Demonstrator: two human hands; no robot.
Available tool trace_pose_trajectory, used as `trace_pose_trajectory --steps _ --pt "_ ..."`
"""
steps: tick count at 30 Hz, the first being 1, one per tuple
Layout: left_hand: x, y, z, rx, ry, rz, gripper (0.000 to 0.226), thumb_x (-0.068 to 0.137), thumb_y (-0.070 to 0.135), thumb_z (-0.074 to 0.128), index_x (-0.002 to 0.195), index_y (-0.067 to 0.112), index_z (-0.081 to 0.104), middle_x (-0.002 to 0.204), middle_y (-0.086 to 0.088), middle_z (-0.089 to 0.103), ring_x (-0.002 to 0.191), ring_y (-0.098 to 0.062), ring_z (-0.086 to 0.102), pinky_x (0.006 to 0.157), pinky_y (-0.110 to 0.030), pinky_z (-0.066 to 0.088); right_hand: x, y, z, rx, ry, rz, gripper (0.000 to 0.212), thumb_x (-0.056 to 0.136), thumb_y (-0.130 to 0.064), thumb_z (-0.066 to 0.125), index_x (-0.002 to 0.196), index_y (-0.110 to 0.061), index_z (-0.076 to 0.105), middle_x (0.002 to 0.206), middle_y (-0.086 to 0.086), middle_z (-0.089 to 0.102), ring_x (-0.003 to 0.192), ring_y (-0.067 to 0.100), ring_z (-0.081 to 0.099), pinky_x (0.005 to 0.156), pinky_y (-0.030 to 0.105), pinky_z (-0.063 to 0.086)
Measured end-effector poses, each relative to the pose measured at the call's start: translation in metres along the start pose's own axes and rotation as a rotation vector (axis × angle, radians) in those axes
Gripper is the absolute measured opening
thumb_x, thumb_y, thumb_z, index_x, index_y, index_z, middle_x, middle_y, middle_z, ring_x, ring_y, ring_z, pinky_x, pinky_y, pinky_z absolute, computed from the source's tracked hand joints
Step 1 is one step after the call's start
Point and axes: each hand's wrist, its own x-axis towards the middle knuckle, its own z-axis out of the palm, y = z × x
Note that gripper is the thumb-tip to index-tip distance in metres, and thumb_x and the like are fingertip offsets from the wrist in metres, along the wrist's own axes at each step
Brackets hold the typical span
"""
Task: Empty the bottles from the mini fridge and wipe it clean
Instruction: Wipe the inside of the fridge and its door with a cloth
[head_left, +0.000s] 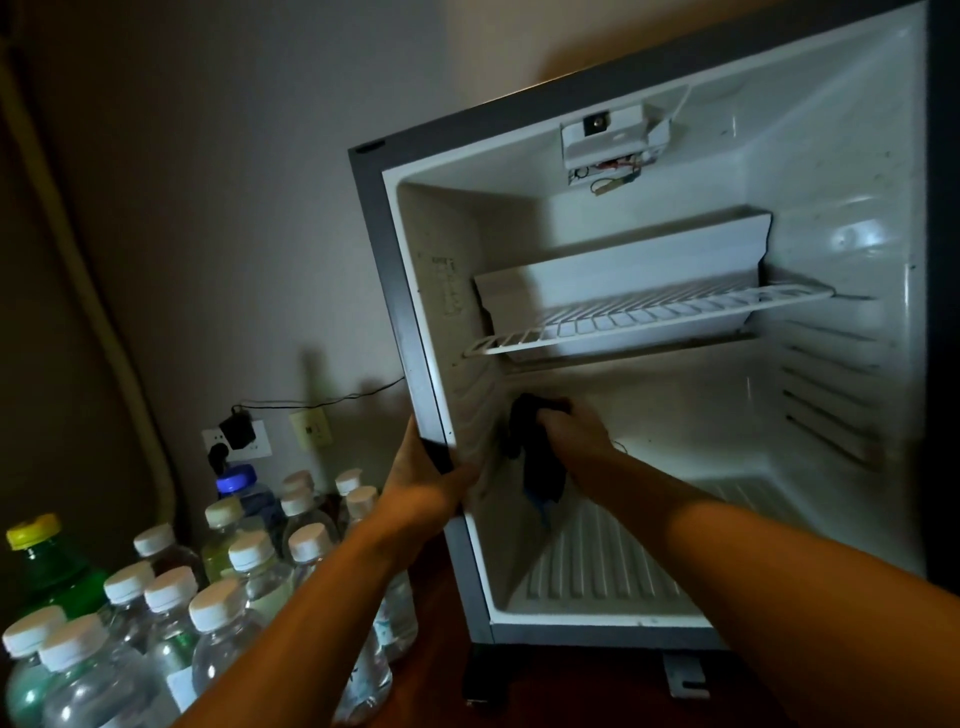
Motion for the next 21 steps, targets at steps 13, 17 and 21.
trace_pose_trajectory --steps 13,17,21 --pt "0.0 0.002 -0.001 -0.033 -0.01 -0.007 0.043 0.082 -0.011 0.064 0.12 -0.003 0.045 0.075 -0.012 0.061 0.051 -0.01 0.065 0.046 -0.018 0.05 -0.056 0.007 0.018 -0.11 -0.183 -0.295 0.021 0.083 -0.004 0.053 0.093 -0.021 0.059 0.093 0.008 0.063 0.085 0.02 0.06 0.068 0.028 0.048" --pt "0.001 0.0 -0.004 0.112 -0.03 0.019 0.037 0.082 -0.006 0.067 0.115 -0.009 0.052 0.077 -0.009 0.062 0.058 -0.003 0.065 0.052 -0.015 0.05 -0.074 -0.011 0.007 -0.192 -0.203 -0.404 0.021 0.087 -0.002 0.054 0.094 -0.02 0.062 0.096 0.001 0.061 0.085 0.01 0.057 0.063 0.015 0.044" --pt "-0.013 -0.002 -0.01 0.029 -0.103 -0.034 0.049 0.078 -0.009 0.066 0.12 0.012 0.053 0.097 -0.008 0.065 0.088 -0.017 0.067 0.066 -0.021 0.055 -0.085 -0.032 0.021 -0.106 -0.224 -0.515 0.032 0.089 0.002 0.052 0.109 -0.024 0.054 0.101 -0.001 0.058 0.091 0.005 0.058 0.071 0.009 0.045"
